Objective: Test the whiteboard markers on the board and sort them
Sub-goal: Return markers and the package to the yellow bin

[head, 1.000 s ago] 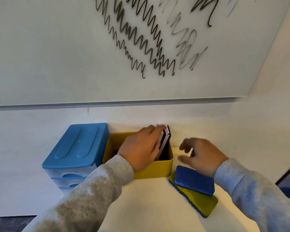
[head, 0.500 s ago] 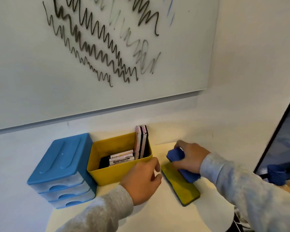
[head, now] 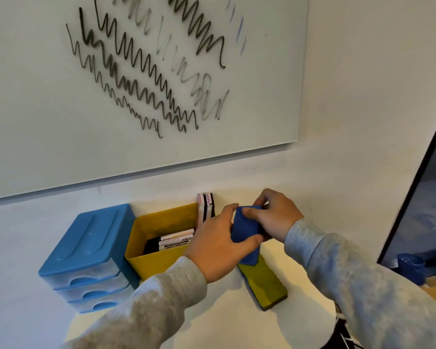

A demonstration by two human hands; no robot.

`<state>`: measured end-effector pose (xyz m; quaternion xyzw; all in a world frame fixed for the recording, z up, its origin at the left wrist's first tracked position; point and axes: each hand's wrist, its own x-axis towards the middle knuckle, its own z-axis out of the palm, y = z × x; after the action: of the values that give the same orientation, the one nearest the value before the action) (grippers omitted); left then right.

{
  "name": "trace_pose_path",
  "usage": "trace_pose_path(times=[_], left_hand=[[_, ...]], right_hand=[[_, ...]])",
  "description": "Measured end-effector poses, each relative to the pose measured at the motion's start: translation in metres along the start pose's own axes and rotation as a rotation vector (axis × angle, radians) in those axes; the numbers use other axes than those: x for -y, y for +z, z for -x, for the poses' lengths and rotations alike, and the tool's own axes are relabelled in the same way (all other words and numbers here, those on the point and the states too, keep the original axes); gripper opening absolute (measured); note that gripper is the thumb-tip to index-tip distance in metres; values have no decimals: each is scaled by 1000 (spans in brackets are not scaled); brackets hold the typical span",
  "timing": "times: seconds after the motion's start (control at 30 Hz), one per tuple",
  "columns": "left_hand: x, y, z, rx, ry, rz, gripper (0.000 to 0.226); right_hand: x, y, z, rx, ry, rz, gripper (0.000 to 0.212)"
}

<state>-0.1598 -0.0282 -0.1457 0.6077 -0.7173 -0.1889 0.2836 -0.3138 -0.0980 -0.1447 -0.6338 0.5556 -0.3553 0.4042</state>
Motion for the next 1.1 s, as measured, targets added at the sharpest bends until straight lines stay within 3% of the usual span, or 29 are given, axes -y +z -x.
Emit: trace_pose_path(times=[0.2,0.23,0.3,0.37,0.5,0.67,0.8,0.9,0.97,1.1], left_hand=[[8,-11,5,19,-11,-142,70],[10,-12,6,24,-17,-130,72],[15,-15,10,35,-29,-88,74],[19,-17,12,80,-56,-7,72],[26,-26,14,160,-135,416,61],[37,-47,17,97,-299,987,62],[56,-68,17,91,-275,1181,58],[64,-79,12,26,-287,1280,62],[69,-86,8,-8,-271,1296,60],[79,-93,-3,-24,-224,1198,53]], right_hand=[[13,8,7,151,107,-274,25],[10,7,6,153,112,-213,22],[-6,10,4,160,83,130,18],[-22,19,6,234,81,538,36],[-42,40,15,392,124,811,91],[-45,48,15,384,90,902,80],[-27,26,-1,389,176,655,73],[-6,10,-8,322,256,68,62],[10,10,-8,234,245,-291,59],[31,28,-18,-8,145,-557,54]])
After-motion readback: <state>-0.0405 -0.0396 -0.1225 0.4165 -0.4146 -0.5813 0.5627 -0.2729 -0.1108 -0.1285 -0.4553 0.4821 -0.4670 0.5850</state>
